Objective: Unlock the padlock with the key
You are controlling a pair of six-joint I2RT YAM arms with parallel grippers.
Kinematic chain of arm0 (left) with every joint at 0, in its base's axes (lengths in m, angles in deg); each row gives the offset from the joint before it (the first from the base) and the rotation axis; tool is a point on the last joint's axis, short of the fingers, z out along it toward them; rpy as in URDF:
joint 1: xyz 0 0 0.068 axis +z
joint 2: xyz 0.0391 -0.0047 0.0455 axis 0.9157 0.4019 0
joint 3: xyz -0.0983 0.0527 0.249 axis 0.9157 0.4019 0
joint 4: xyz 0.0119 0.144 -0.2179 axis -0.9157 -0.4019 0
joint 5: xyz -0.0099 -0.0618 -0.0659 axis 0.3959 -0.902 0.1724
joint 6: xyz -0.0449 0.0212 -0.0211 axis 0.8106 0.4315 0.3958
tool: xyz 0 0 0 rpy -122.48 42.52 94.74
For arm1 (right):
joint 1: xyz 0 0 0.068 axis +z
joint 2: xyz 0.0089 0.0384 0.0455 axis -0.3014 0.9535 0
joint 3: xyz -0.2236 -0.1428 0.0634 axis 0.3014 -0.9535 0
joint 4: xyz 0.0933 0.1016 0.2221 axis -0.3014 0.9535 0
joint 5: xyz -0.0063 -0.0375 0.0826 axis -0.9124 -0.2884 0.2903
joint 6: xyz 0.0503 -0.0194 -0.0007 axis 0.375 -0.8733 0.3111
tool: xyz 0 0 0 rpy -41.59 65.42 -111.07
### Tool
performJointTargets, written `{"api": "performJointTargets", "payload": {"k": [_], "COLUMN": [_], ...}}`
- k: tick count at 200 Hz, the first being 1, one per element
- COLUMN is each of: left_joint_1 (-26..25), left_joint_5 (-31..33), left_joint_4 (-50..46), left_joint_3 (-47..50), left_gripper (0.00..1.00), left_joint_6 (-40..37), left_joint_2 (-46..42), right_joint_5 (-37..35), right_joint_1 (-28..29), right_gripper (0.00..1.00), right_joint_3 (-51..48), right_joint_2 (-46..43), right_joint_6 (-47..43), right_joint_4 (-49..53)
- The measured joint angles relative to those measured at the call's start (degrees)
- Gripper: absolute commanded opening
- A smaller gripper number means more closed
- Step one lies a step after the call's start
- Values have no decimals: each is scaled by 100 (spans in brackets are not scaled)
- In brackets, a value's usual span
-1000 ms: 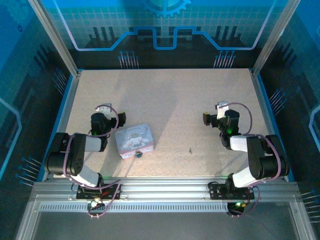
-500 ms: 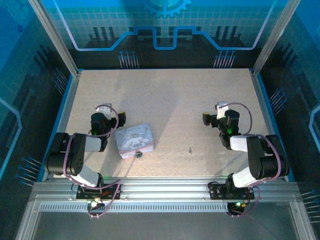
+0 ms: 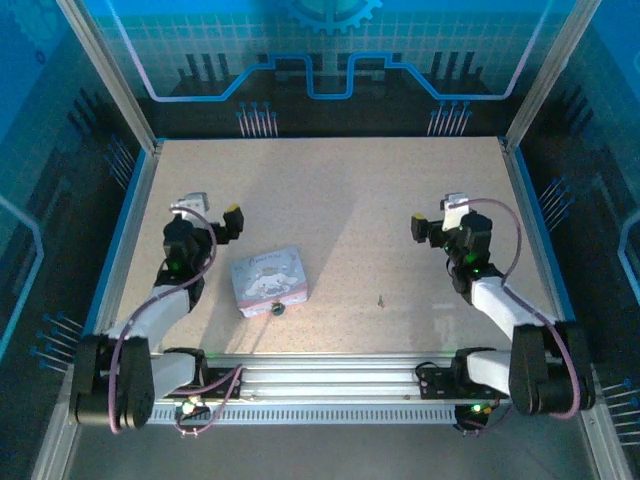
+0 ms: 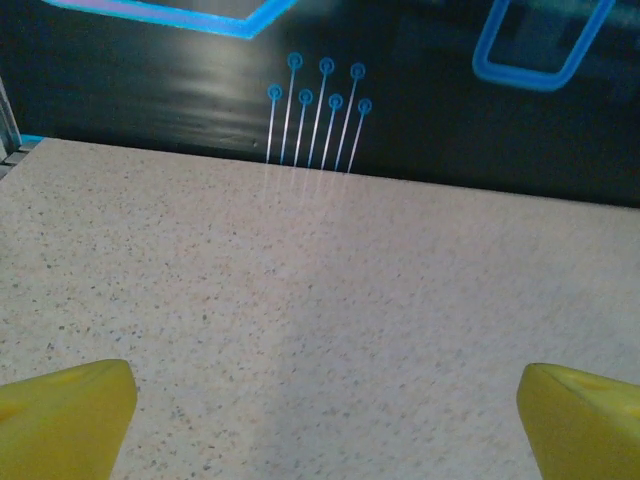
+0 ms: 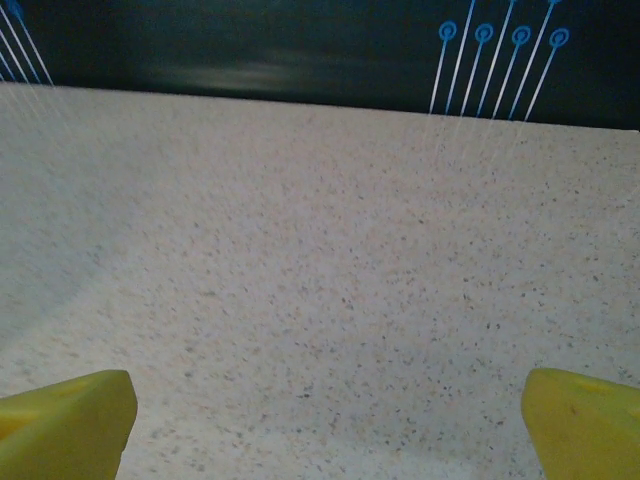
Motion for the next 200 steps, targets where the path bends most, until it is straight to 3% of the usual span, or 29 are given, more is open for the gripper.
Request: {"api": "performJointTargets", "payload": {"k": [48, 77, 102, 125, 145, 200], "left_joint_1": [-103, -490, -608, -625, -627, -748], "left_joint_5": [-116, -111, -164, -363, -595, -1366], "left_joint_4": [-2855, -4505, -5449, -5965, -6107, -5838], "left_joint_3": [-1303, -1246, -828, -459, -243, 168], "left_gripper": [99, 99, 99, 99, 99, 99], "left_joint_6": [1615, 2409, 2850, 3075, 3215, 3451], "left_joint_2": [-964, -1561, -1980, -2146, -2135, -1784], "right_joint_5": [1150, 1773, 1996, 2046, 2041, 2107], "right_joint_1": [352, 1353, 2592, 3530, 4017, 4433], "right_gripper": [100, 100, 100, 100, 100, 100], "right_joint_3": [540, 542, 699, 1102, 1456, 2149], "right_joint_2": [-1119, -1049, -289, 688, 1447, 2896], "right_joint_6": [1174, 2039, 2594, 2944, 3195, 3676], "right_joint_4": [1657, 2074, 2168, 2162, 2033, 1541]}}
